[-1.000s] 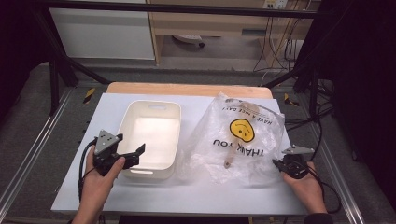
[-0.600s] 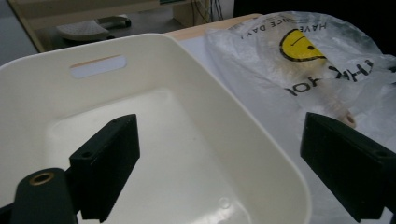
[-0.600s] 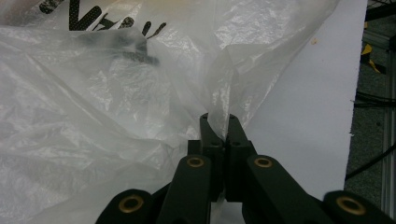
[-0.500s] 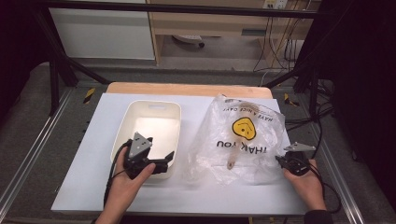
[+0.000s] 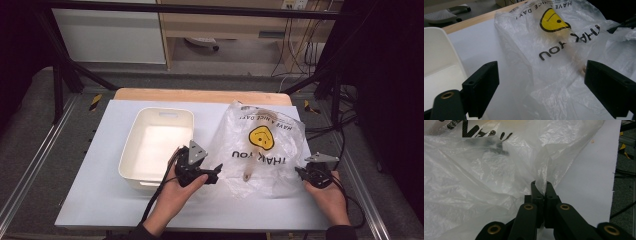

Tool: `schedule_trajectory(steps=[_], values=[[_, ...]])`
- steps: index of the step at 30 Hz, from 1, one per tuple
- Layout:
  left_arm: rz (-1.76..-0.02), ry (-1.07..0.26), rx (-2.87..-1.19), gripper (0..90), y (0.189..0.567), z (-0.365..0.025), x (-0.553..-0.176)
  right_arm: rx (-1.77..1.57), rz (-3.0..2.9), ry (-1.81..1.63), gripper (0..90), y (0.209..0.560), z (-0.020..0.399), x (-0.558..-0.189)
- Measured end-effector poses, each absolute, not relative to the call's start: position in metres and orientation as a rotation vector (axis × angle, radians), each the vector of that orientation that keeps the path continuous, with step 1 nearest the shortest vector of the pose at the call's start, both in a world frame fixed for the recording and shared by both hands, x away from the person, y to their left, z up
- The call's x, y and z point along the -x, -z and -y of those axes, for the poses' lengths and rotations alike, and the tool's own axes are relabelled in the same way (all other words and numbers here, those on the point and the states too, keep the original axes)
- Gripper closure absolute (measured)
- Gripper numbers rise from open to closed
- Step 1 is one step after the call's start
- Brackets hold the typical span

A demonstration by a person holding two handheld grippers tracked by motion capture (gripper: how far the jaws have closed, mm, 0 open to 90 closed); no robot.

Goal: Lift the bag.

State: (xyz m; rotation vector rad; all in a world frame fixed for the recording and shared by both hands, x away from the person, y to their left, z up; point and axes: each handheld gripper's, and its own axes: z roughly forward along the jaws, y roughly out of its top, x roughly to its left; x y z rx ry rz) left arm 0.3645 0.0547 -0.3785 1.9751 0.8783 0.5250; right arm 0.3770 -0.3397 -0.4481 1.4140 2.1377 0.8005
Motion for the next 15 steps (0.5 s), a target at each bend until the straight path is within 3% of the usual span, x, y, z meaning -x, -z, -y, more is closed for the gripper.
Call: schedule_trajectory(steps=[15], values=[[-0.931,-0.499,-2.034,12.1,0.410,-0.023,-0.380,-1.442,-2.102,-0.769,90.0,0.447,0.353,-0.379]])
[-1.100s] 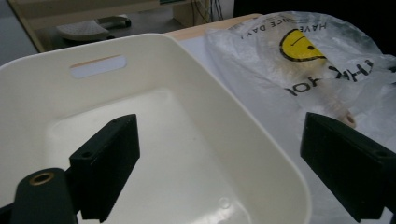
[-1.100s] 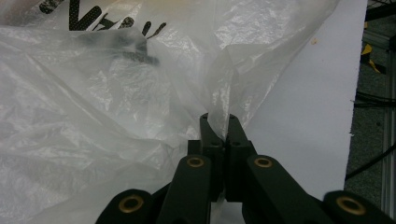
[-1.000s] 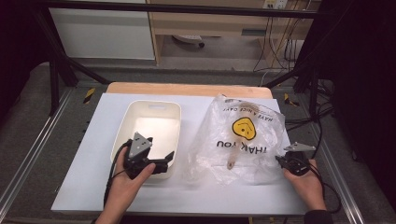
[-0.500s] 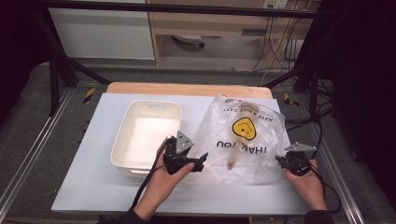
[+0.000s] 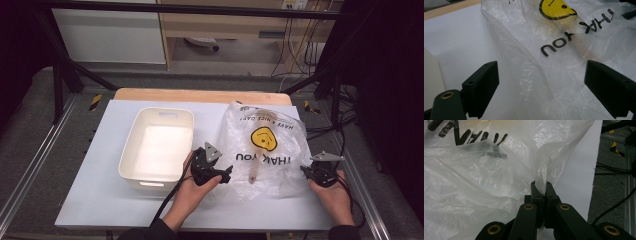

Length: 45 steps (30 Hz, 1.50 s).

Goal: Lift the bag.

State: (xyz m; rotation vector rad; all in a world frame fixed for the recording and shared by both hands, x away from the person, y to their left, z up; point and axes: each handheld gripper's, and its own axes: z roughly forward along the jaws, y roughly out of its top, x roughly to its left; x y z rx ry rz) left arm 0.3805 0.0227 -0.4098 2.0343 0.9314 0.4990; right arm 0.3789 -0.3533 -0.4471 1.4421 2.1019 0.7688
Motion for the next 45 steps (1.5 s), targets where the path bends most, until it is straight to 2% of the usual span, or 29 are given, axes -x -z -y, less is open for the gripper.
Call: schedule_trajectory(steps=[11,17,20,22,24,28,30,38,41,45], values=[[-1.012,-0.460,-2.097,11.7,0.437,-0.017,-0.389,-1.437,-2.103,-0.772,90.0,0.447,0.354,-0.377],[-1.013,-0.410,-2.149,14.6,0.446,-0.012,-0.385,-1.430,-2.111,-0.784,90.0,0.446,0.351,-0.372],[-1.046,-0.344,-2.154,21.3,0.453,-0.012,-0.384,-1.432,-2.124,-0.786,90.0,0.447,0.349,-0.369],[-1.032,-0.404,-2.165,25.1,0.454,-0.011,-0.381,-1.427,-2.130,-0.797,90.0,0.447,0.347,-0.367],[-1.034,-0.408,-2.147,34.9,0.454,-0.012,-0.379,-1.428,-2.137,-0.805,90.0,0.447,0.345,-0.366],[-1.025,-0.452,-2.138,45.4,0.455,-0.014,-0.376,-1.432,-2.157,-0.825,88.3,0.446,0.341,-0.363],[-1.023,-0.454,-2.137,47.5,0.456,-0.015,-0.376,-1.431,-2.166,-0.840,83.2,0.445,0.338,-0.361],[-1.017,-0.462,-2.132,50.4,0.457,-0.016,-0.376,-1.429,-2.167,-0.859,33.7,0.443,0.326,-0.348],[-1.016,-0.463,-2.132,50.5,0.457,-0.016,-0.376,-1.416,-2.141,-0.866,22.9,0.443,0.325,-0.340],[-1.016,-0.466,-2.131,50.5,0.457,-0.016,-0.376,-1.431,-2.123,-0.864,15.1,0.445,0.327,-0.331]])
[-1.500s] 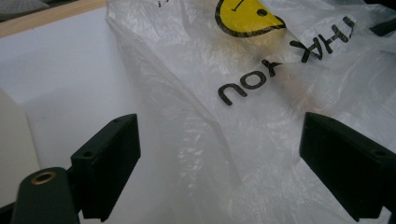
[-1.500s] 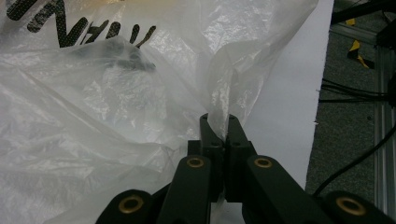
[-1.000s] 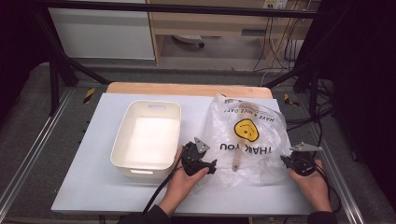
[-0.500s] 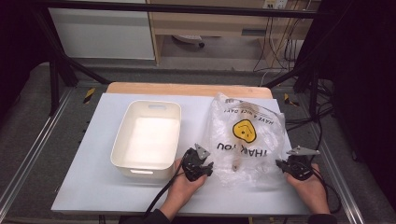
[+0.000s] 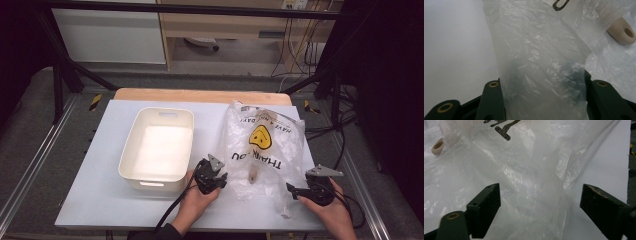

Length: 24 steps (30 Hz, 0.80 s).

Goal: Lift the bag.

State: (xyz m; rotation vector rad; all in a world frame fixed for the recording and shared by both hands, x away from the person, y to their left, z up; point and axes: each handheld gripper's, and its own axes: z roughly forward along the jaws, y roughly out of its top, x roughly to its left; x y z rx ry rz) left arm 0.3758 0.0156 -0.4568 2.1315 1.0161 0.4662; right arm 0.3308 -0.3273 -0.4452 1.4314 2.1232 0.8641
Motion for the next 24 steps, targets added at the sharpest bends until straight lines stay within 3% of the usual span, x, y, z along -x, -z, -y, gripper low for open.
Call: schedule_trajectory(steps=[4,12,15,18,20,24], values=[[-1.017,-0.466,-2.130,50.6,0.457,-0.016,-0.376,-1.470,-2.120,-0.857,10.5,0.448,0.327,-0.323],[-1.015,-0.470,-2.123,50.8,0.458,-0.016,-0.375,-1.442,-2.171,-0.827,11.8,0.455,0.318,-0.311],[-1.009,-0.476,-2.125,52.4,0.457,-0.016,-0.374,-1.422,-2.182,-0.844,24.2,0.453,0.314,-0.309],[-0.991,-0.462,-2.133,60.7,0.456,-0.015,-0.371,-1.386,-2.202,-0.858,38.8,0.452,0.311,-0.309],[-0.976,-0.450,-2.137,66.3,0.456,-0.014,-0.369,-1.354,-2.219,-0.883,53.2,0.451,0.309,-0.309],[-0.954,-0.428,-2.139,76.2,0.457,-0.013,-0.367,-1.324,-2.252,-0.873,66.6,0.449,0.304,-0.313]])
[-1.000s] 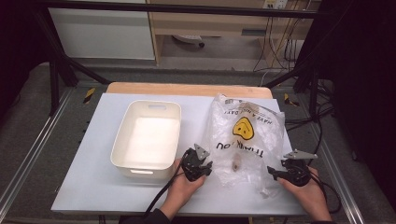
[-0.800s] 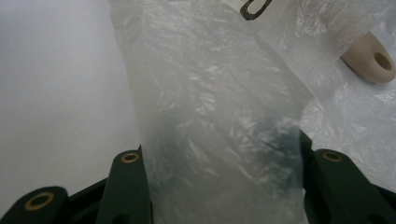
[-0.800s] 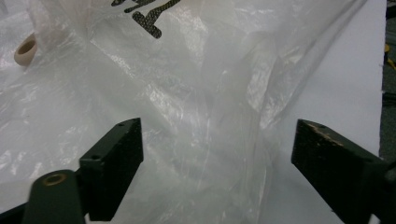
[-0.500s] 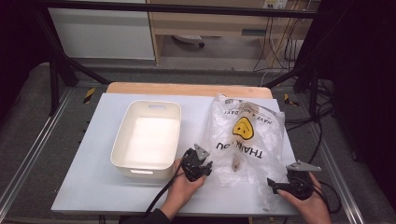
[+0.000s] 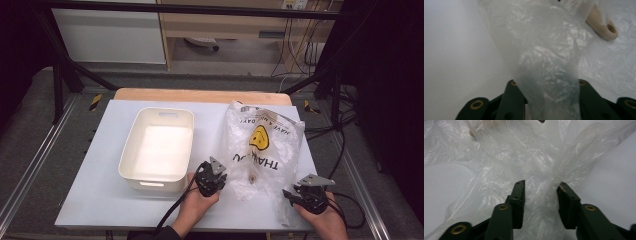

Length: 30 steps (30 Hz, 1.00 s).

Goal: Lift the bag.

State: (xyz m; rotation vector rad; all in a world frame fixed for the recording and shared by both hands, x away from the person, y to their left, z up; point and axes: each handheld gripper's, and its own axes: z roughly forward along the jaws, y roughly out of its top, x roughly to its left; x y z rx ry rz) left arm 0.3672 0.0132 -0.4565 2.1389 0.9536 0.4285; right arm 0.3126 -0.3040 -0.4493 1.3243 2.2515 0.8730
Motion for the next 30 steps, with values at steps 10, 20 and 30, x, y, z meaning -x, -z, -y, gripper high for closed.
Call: schedule_trajectory(steps=[10,20,30], values=[[-0.922,-0.370,-2.135,90.0,0.457,-0.012,-0.368,-1.261,-2.301,-0.891,90.0,0.449,0.297,-0.321],[-0.900,-0.302,-2.089,90.0,0.427,-0.017,-0.372,-1.182,-2.327,-0.946,90.0,0.436,0.285,-0.327],[-0.874,-0.286,-2.092,90.0,0.404,-0.019,-0.381,-1.161,-2.326,-0.971,90.0,0.422,0.270,-0.338]])
